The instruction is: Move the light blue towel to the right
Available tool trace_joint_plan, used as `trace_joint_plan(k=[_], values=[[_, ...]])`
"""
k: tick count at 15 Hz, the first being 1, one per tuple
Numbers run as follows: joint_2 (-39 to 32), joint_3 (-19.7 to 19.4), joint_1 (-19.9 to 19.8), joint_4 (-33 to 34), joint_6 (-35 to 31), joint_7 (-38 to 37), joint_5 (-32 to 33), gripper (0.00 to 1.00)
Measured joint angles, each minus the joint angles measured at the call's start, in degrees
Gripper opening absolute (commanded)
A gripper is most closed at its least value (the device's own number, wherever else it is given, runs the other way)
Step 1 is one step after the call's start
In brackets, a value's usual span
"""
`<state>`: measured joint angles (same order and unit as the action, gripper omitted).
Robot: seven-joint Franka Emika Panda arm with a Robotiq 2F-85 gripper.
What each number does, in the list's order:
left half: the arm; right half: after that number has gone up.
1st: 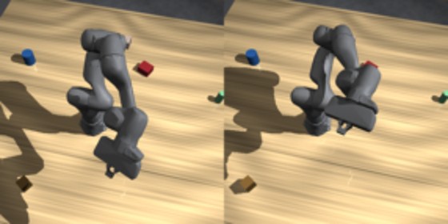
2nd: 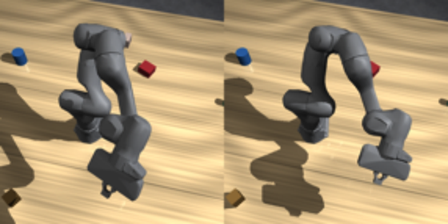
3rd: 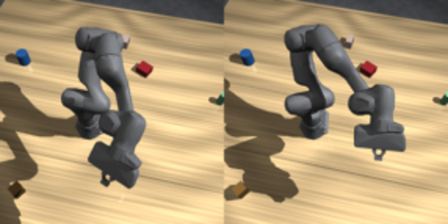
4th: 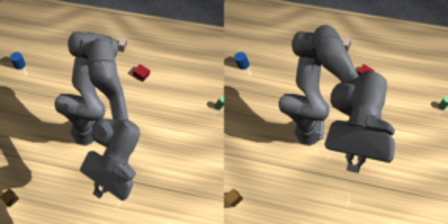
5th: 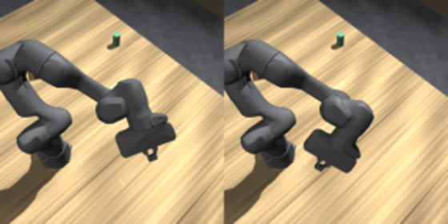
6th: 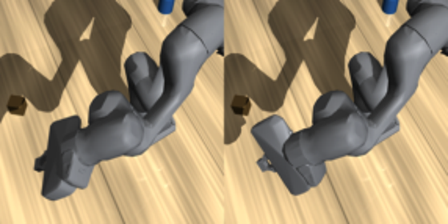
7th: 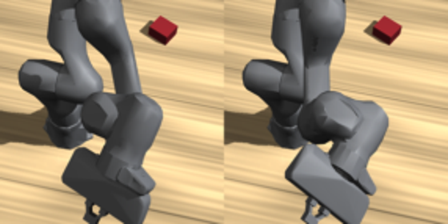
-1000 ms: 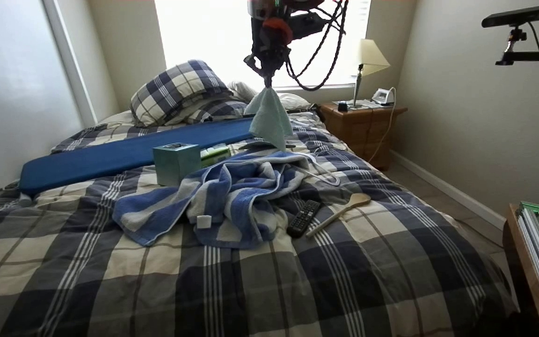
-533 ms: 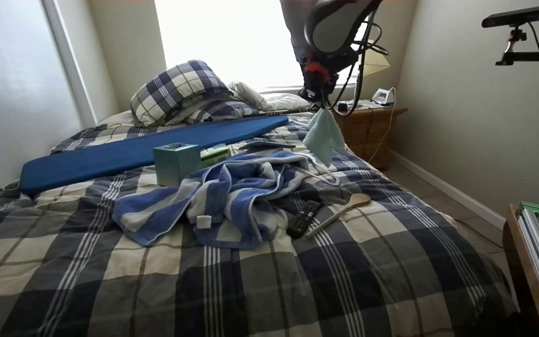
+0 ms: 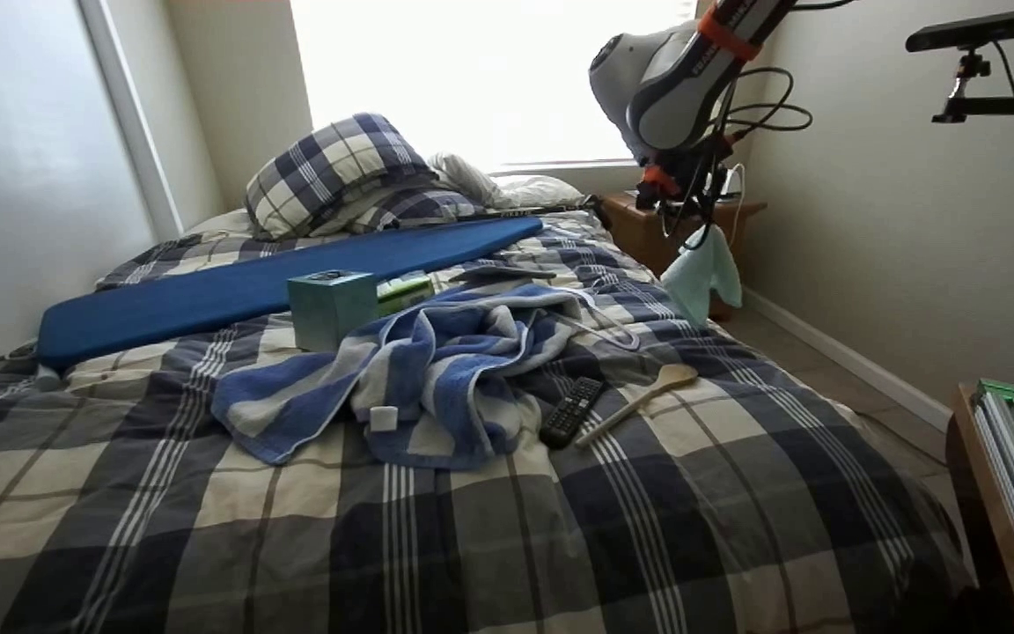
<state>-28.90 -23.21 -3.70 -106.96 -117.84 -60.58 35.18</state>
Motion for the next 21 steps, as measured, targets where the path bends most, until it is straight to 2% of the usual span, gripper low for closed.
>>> trace_joint_plan(k=[3, 7, 8, 9, 11, 12, 15, 20, 21], values=[[-3.37, 0.26, -0.1, 0.79, 2.64, -7.27, -0.22, 0.0], [-7.09, 1.49, -0.01, 3.28, 2.92, -14.1, -0.26, 0.01], [-7.8, 1.83, 0.01, 4.05, 2.92, -15.51, -0.26, 0.06], [-8.41, 2.17, 0.02, 4.74, 2.91, -16.62, -0.27, 0.28], [-9.38, 2.77, 0.02, 5.84, 2.42, -18.38, -0.32, 0.32], [-9.75, 2.97, 0.03, 6.25, 1.86, -19.37, -0.33, 0.38], [-10.01, 3.21, 0.04, 7.15, -1.9, -22.35, -0.33, 0.58], [-6.73, 3.49, 0.3, 7.63, -13.87, -23.96, -0.26, 0.95], [-5.41, 3.8, 0.58, 7.46, -15.95, -23.33, -0.26, 0.98]])
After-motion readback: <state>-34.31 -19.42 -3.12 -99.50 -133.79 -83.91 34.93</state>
